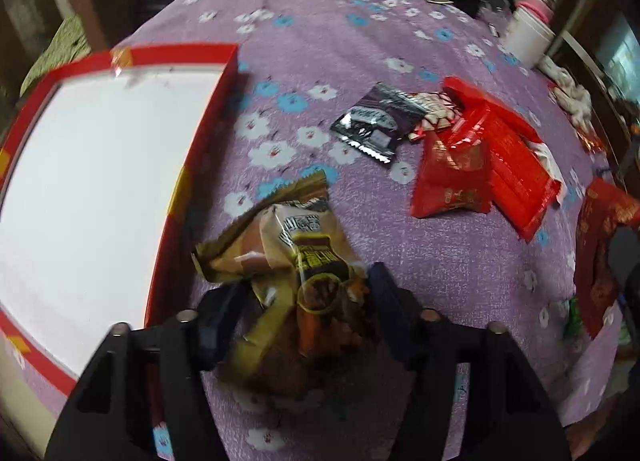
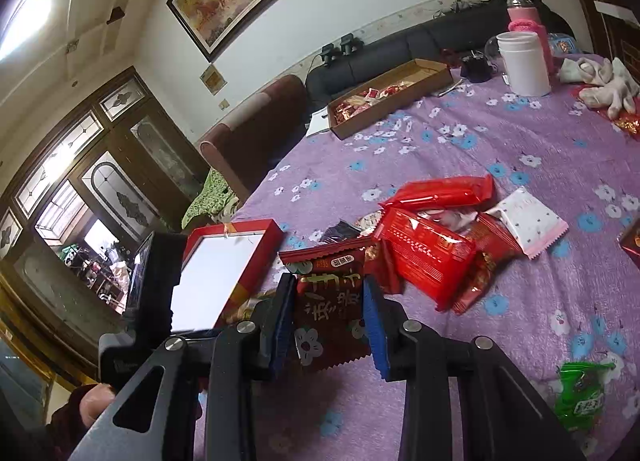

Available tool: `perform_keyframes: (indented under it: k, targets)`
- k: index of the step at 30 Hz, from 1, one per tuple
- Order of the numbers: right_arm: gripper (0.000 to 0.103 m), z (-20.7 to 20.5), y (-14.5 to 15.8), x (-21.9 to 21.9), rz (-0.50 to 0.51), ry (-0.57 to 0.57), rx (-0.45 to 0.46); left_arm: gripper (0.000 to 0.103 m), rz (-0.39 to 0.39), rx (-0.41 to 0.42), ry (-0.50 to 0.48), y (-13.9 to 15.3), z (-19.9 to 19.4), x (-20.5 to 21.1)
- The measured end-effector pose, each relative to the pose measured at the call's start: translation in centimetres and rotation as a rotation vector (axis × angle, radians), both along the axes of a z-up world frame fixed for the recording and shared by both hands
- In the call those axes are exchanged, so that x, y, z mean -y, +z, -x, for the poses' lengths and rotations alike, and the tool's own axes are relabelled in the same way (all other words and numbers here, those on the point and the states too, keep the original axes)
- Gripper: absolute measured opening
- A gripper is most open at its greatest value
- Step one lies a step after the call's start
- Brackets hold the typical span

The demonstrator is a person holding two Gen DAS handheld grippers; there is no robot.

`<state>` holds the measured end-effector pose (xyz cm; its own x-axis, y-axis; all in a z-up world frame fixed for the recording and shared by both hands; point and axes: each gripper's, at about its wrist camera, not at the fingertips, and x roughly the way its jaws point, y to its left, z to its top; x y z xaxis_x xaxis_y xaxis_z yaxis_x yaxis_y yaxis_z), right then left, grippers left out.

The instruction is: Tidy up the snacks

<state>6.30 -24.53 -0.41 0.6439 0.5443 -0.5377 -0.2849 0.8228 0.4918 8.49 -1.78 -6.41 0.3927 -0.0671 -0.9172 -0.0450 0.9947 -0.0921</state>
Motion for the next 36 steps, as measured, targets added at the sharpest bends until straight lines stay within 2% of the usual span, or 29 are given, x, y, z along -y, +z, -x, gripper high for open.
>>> perform_keyframes:
  k: [2, 6, 8, 11, 14, 16, 19, 21, 22, 23, 25, 29, 33, 36]
  targets:
    - [0.034, 0.2, 0.2, 0.0, 0.006, -0.002, 0.003, 0.05, 0.032, 0.014, -0.031, 0.2, 0.0, -0.4]
    - [0.034, 0.4, 0.6, -1.4, 0.031, 0.012, 0.0, 0.043, 0.104, 0.037, -0.055, 0.8, 0.3, -1.9]
    - [0.034, 0.2, 0.8, -3.0, 0.048, 0.038, -0.006, 0.043, 0.101, 0.064, -0.063, 1.5, 0.6, -2.5]
    - [0.033, -0.3, 1.1, -6.3, 0.069, 0.094, -0.004, 0.043, 0.103, 0.131, -0.021, 3.6, 2.0, -5.6]
    - [0.034, -1.2, 1.4, -10.6, 0.058, 0.158, 0.001, 0.044, 0.027, 0.238, 0.035, 6.2, 4.0, -9.5]
    - [0.034, -1.8, 1.5, -14.2, 0.052, 0.22, -0.009, 0.044, -0.046, 0.278, 0.103, 7.1, 5.1, -12.7]
    - [0.036, -2.1, 1.3, -19.3, 0.057, 0.294, -0.017, 0.045, -0.135, 0.234, 0.178, 6.2, 5.3, -16.5]
    - [0.037, -2.2, 1.0, -21.9, 0.06, 0.32, -0.032, 0.046, -0.158, 0.195, 0.246, 5.3, 5.5, -18.8]
    - [0.041, -2.2, 0.8, -22.9, 0.063, 0.34, -0.051, 0.046, -0.18, 0.192, 0.265, 5.1, 5.7, -19.2]
    - [0.049, -2.2, 0.6, -23.4, 0.064, 0.349, -0.067, 0.047, -0.203, 0.192, 0.277, 5.0, 6.0, -19.5]
    - [0.056, -1.8, 0.4, -23.1, 0.059, 0.333, -0.069, 0.049, -0.227, 0.2, 0.288, 4.8, 6.3, -19.3]
    - [0.056, -1.1, 0.1, -18.9, 0.072, 0.243, -0.057, 0.053, -0.207, 0.254, 0.254, 5.7, 6.9, -17.6]
    - [0.058, 0.5, -0.5, -11.8, 0.107, 0.095, -0.062, 0.061, -0.169, 0.303, 0.114, 6.5, 6.8, -12.4]
    - [0.059, 2.0, -1.3, -5.3, 0.203, -0.044, -0.09, 0.064, -0.153, 0.336, -0.01, 7.1, 5.9, -7.9]
